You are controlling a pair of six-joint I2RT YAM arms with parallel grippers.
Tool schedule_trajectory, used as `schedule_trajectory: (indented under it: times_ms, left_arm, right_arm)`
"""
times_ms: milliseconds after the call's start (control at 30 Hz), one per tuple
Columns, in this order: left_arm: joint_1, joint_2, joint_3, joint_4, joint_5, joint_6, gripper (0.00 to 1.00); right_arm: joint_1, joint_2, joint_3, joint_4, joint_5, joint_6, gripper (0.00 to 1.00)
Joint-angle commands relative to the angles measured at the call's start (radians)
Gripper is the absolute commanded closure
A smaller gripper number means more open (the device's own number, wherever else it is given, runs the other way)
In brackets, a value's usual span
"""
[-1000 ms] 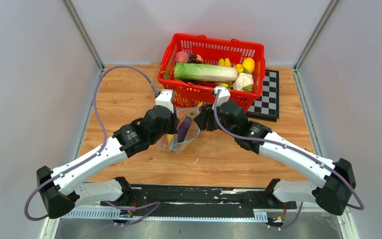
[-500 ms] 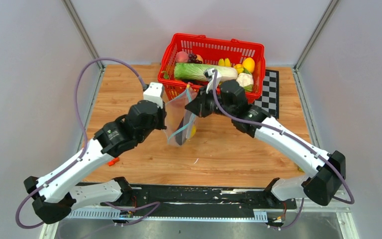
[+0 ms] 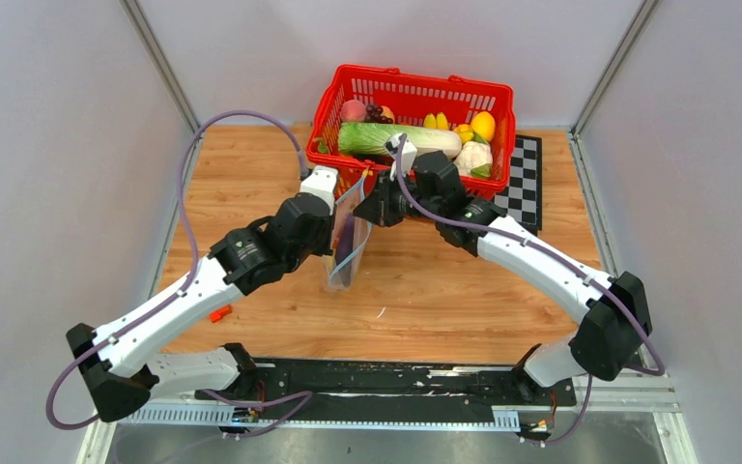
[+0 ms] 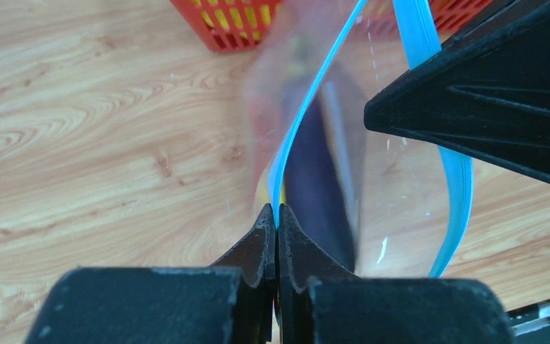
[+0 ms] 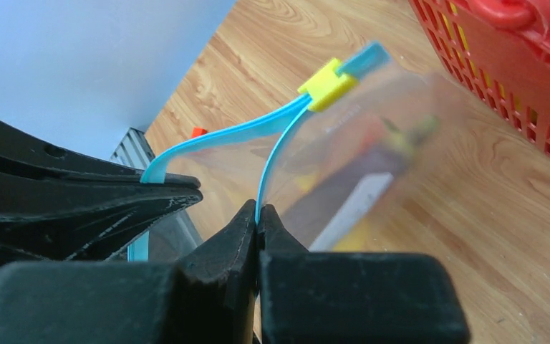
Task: Place the food in the zip-top bag and seal the zipper
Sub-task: Adjust the zipper food storage bag at the center of the board, then pick up the fake fruit from the bin.
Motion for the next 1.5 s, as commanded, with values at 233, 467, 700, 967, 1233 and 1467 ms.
schedule_trajectory:
  times_ms: [233, 467, 700, 967, 1233, 1467]
  left_arm:
    - [0.005, 0.025, -0.055, 0.082, -0.032, -0.039, 1.0]
    - [0.007, -0.022, -0.018, 0.062, -0.063, 0.017, 1.0]
    - [0.008, -0.034, 0.078, -0.02, -0.099, 0.076, 1.0]
    - [0.008, -0.046, 0.068, -0.034, -0.087, 0.06, 1.0]
    - [0.008, -0.029, -0.018, 0.017, 0.017, 0.009, 1.0]
    - [0.008, -0.002, -0.062, 0.084, 0.094, -0.012, 1.0]
  right_arm:
    - [-0.024, -0.092, 0.049, -0.09, 0.047, -0.217, 0.43]
    - [-0.131, -0.159, 0.118, -0.143, 0.216, -0.342, 0.31]
    - [-0.307, -0.016, 0.305, -0.28, 0.446, -0.368, 0.3]
    - [-0.441, 0.324, 0.597, -0.374, 0.583, -0.312, 0.27]
    - [-0.448, 0.662, 0.979, -0.571, 0.845, -0.343, 0.25]
    - [-0.465, 0.723, 0.999, -0.507, 0.932, -0.364, 0.24]
